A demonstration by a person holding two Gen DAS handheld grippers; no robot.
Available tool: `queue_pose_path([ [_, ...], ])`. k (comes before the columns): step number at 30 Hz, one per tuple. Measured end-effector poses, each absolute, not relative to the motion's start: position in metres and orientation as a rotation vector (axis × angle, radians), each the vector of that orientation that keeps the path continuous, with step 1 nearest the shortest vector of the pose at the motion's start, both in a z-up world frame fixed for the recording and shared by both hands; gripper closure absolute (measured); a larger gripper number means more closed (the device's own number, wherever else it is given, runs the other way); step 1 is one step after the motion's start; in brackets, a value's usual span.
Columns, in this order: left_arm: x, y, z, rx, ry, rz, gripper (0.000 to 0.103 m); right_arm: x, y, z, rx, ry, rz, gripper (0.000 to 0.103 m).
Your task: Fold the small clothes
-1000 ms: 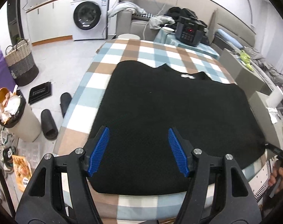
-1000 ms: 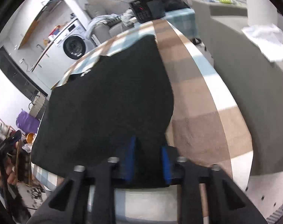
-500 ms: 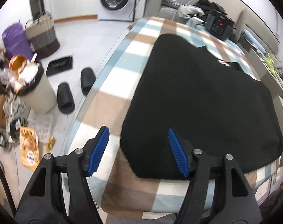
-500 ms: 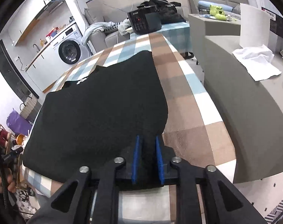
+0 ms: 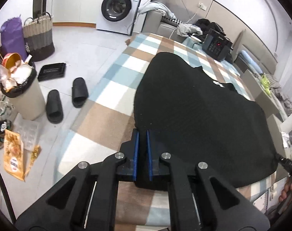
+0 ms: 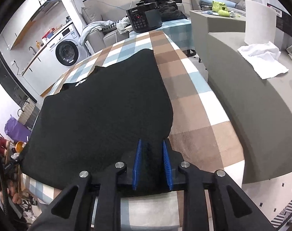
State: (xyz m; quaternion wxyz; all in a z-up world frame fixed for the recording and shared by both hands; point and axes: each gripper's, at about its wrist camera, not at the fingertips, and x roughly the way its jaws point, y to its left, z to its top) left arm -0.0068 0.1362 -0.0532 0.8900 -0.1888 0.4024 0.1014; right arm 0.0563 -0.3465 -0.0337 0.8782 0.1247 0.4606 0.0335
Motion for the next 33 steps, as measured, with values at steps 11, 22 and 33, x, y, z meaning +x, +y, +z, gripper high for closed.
queue_pose_path([
  [11,-0.038,0.144,-0.053,-0.528,0.846,0.208,0.054,0.057,-0.337,-0.017,0.247,0.906,0.095,0.063],
  [22,-0.066,0.124,-0.073,-0.727,0.866,0.125,0.054,0.061,-0.317,-0.007,0.26,0.885,0.185,0.062],
  [33,-0.003,0.109,-0.084,-0.712,0.817,0.287,0.057,0.048,-0.309,-0.004,0.254,0.888,0.191,0.06],
])
